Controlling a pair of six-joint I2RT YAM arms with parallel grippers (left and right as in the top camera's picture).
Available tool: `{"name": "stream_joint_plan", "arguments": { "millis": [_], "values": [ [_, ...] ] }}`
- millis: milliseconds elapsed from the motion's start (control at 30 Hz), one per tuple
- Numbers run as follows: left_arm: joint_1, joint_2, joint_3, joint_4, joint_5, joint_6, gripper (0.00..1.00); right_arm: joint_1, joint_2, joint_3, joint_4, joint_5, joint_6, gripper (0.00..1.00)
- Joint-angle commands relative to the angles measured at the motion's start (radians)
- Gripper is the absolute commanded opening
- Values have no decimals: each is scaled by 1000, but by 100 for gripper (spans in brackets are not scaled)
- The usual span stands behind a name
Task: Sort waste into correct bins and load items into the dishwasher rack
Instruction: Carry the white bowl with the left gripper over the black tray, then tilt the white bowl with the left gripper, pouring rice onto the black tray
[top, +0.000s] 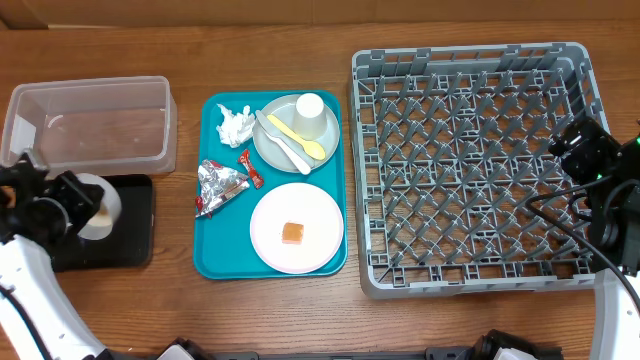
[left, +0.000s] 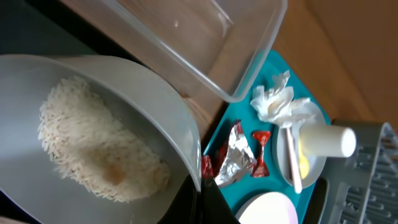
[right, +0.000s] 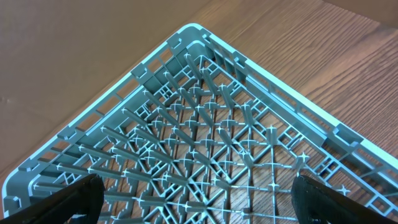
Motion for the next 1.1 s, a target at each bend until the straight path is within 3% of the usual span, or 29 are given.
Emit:
{"name": "stream_joint_plan", "arguments": {
  "millis": [0,633,1067],
  "values": [
    [39,2,20,39,135,43,4,-3,-2,32,2,10,8,100],
    [47,115,-60,264,262,18,4,-3,-2,32,2,10,8,100],
    [48,165,-89,235,320,93,4,-3,-2,32,2,10,8,100]
  ]
}}
